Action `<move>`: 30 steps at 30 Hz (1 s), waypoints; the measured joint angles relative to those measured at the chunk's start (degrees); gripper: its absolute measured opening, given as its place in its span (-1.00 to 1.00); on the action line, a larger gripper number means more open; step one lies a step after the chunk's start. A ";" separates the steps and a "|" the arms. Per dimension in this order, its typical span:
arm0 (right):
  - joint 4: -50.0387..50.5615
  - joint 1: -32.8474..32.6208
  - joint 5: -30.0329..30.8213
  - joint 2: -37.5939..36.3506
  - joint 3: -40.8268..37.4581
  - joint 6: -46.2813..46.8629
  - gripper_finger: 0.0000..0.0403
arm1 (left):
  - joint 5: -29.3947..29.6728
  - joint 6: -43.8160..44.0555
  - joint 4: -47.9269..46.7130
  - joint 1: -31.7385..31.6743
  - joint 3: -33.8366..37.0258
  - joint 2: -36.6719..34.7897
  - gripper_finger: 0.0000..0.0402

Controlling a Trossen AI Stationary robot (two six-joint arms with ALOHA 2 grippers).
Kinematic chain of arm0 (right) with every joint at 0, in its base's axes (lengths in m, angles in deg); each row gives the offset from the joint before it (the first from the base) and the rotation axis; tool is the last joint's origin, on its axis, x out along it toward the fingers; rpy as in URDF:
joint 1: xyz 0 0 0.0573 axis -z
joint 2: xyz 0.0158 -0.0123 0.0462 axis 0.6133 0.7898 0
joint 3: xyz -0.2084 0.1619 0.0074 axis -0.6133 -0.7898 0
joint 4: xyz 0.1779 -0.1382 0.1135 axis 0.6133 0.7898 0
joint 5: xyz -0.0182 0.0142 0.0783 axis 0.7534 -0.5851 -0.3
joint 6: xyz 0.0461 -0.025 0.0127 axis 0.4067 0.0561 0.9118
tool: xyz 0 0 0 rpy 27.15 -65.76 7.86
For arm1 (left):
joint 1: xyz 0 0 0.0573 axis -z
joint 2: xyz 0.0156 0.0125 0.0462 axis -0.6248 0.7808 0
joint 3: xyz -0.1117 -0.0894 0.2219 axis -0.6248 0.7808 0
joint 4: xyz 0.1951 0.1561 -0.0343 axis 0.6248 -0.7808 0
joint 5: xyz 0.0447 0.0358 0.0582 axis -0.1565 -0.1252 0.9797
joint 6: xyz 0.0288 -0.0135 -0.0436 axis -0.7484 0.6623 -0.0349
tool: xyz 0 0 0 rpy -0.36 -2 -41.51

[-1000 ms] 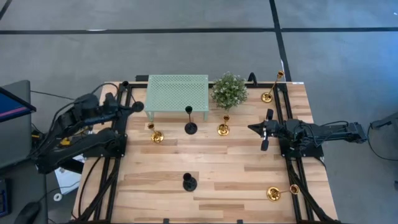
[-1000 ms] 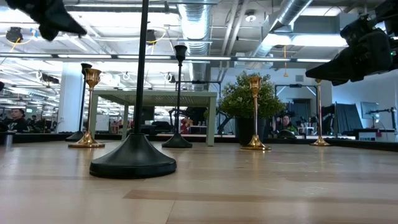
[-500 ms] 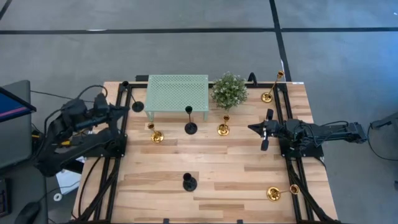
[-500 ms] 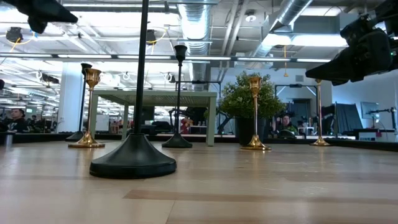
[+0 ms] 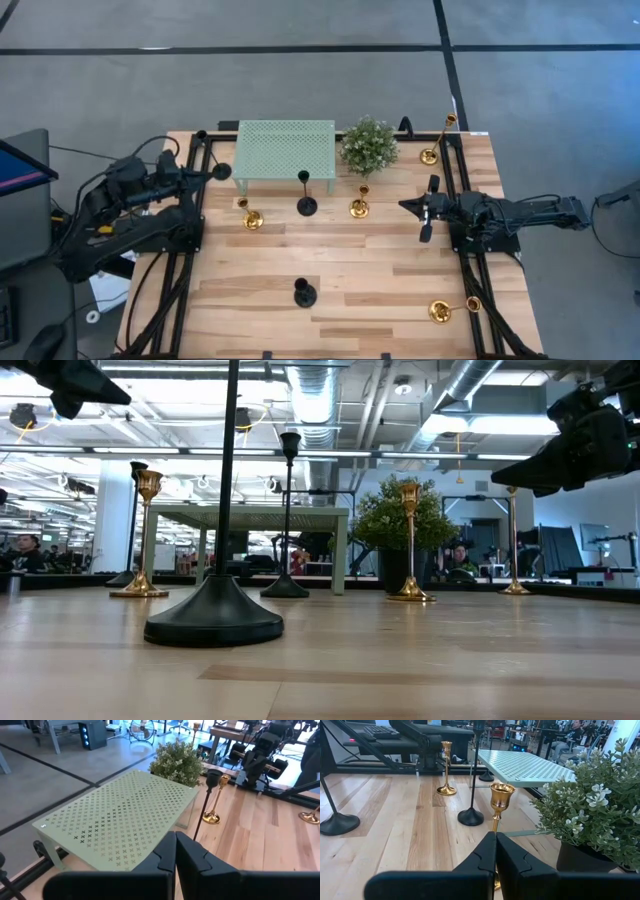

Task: Pick & Place candle stick holders
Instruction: Put the black candle holder on the shelf

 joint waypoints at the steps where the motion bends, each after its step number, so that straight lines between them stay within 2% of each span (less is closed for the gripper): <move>1: 0.00 0.01 0.00 0.00 0.00 0.00 -1.00 | 0.00 0.00 0.00 -0.02 0.00 0.00 -0.97; 4: -0.02 0.01 0.00 0.00 0.00 0.00 -1.00 | 0.01 0.00 -0.01 -0.01 0.00 0.02 -0.97; 6: -0.17 -0.01 0.00 0.00 0.00 0.00 -1.00 | 2.21 0.78 0.00 0.01 0.00 0.02 -0.97; 12: -0.86 0.01 0.00 0.00 0.00 0.00 -1.00 | 23.08 9.21 -3.12 -0.02 -0.73 0.02 -0.97; 15: -0.85 0.01 0.00 0.00 0.00 0.00 -1.00 | 28.60 12.03 -4.40 -0.02 -1.05 0.01 -0.97; 22: -0.86 0.01 0.00 0.00 0.00 0.00 -1.00 | 28.17 11.98 -4.39 0.01 -1.12 2.72 -0.97; 30: -0.86 0.00 0.00 0.00 0.00 0.00 -1.00 | 28.21 11.95 -4.09 0.01 -1.38 12.49 -0.97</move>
